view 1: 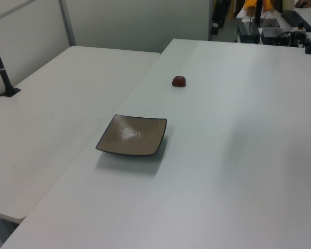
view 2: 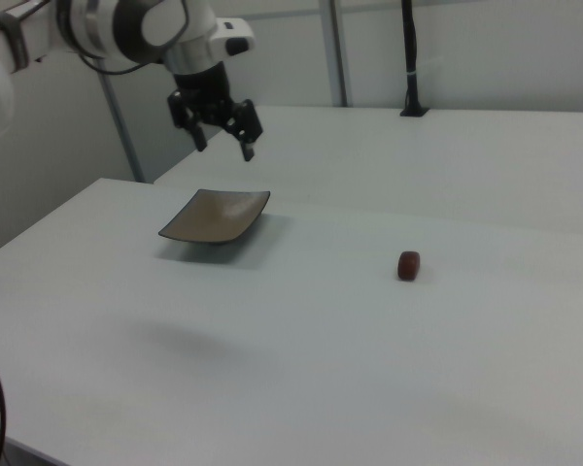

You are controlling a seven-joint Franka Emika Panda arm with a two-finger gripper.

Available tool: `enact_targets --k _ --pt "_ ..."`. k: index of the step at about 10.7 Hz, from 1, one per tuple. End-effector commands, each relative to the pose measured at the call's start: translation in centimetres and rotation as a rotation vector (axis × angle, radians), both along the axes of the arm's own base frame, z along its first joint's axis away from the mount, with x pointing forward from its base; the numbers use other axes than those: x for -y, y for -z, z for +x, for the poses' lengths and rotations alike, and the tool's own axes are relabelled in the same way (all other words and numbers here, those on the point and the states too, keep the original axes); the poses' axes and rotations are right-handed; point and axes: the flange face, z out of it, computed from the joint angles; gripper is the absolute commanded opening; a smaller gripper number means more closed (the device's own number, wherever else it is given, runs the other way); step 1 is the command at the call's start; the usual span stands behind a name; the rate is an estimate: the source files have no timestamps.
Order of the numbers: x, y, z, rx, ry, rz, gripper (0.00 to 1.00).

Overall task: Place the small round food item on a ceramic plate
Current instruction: 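Move the open gripper over the red-brown food item and lower it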

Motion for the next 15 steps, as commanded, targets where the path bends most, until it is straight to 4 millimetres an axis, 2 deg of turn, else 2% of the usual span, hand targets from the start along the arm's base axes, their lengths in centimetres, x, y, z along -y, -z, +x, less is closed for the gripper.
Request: enact_targets --k 1,4,7,10,11,12,15 --pt "2.7 1.2 5.5 0.057 0.053 -0.029 1.00" --pt "5.6 6.0 9.8 0.108 0.106 -0.038 1.00" --pt "7.2 10.1 12.5 0.166 0.136 -0.047 1.00" --pt "8.9 13.8 14.2 0.192 0.163 -0.056 1.00" --pt "9.9 14.1 14.8 0.211 0.175 -0.058 1.00" --pt "10.5 15.4 15.7 0.211 0.182 -0.063 1.00" --pt "11.7 20.3 17.8 0.245 0.179 -0.122 1.00"
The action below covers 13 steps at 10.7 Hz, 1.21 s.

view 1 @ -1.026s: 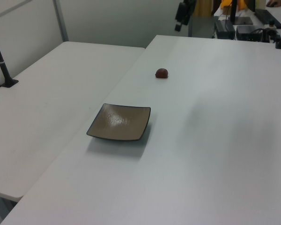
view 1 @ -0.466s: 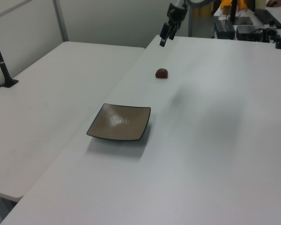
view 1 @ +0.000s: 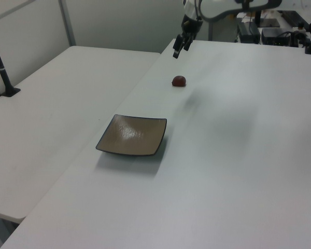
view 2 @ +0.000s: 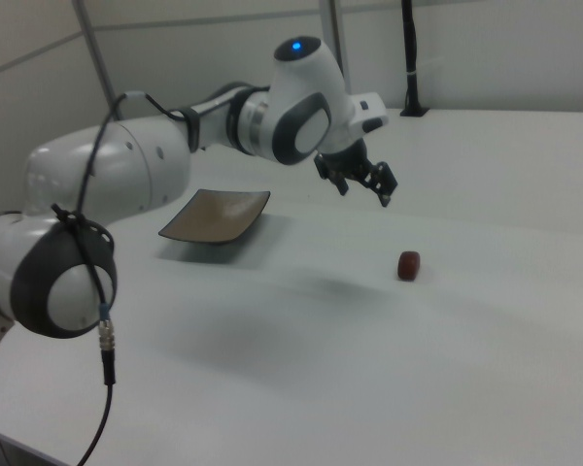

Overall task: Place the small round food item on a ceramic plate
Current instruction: 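Move the open gripper over the red-brown food item and lower it, then close the gripper around the red-brown food item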

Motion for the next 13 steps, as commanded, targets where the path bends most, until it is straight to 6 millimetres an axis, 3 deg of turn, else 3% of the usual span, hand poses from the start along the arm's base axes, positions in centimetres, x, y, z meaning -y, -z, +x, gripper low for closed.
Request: enact_targets --k 1,8,13 --pt "0.8 5.0 2.4 0.034 -0.007 -0.077 1.00" --pt "1.7 11.5 3.5 0.045 -0.034 -0.163 1.00" --pt "2.2 14.3 3.6 0.038 -0.054 -0.216 1.00"
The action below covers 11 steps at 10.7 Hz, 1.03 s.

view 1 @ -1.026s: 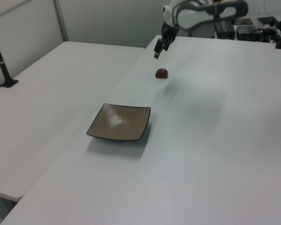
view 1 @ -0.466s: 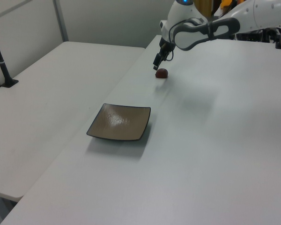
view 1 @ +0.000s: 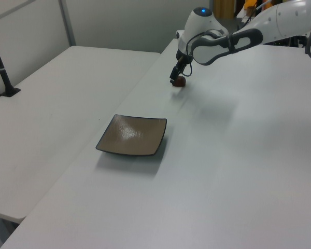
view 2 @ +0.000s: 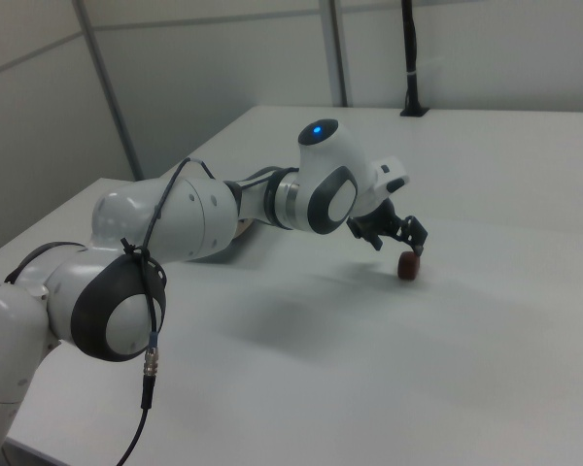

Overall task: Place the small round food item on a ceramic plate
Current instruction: 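Close the gripper around the red-brown food item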

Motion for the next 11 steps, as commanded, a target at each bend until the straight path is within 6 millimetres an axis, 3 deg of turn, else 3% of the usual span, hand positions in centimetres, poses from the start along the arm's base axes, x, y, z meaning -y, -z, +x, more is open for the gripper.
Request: enact_targets --k 1,4,5,8,11 --pt "0.6 0.9 0.4 0.009 -0.009 -0.043 1.00" --pt "0.8 1.8 0.4 -0.002 -0.021 -0.068 0.99" --pt "0.7 1.7 0.4 0.019 -0.024 -0.068 0.93" --pt "0.6 1.8 0.4 0.020 -0.029 -0.068 0.66" --pt "0.6 2.2 0.3 0.011 -0.028 -0.067 0.20"
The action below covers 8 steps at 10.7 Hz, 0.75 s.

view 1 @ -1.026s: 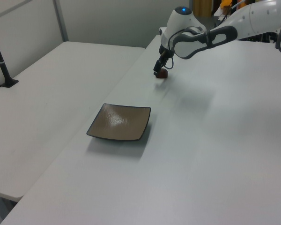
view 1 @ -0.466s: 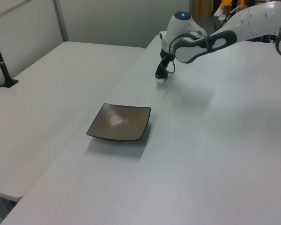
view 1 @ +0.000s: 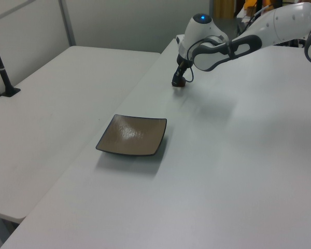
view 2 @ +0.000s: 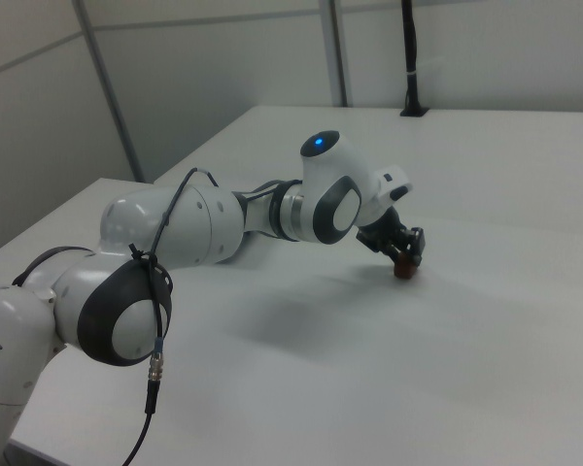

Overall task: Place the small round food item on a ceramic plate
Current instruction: 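Close the gripper around the red-brown food item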

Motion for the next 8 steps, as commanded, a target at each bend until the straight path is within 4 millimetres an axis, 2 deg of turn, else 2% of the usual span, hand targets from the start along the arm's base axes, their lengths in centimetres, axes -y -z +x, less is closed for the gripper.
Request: enact_targets --k 1,3,4,6,8 --pt "-0.2 0.3 0.2 0.011 -0.010 -0.014 0.12" --pt "-0.1 0.2 0.0 0.005 -0.009 -0.013 0.11" --pt "-0.2 -0.7 -0.1 0.008 -0.009 -0.012 0.12" --pt "-0.5 -4.1 -0.7 0.025 -0.010 -0.009 0.12" --pt "-1.3 -9.3 -2.0 0.024 -0.003 0.009 0.12"
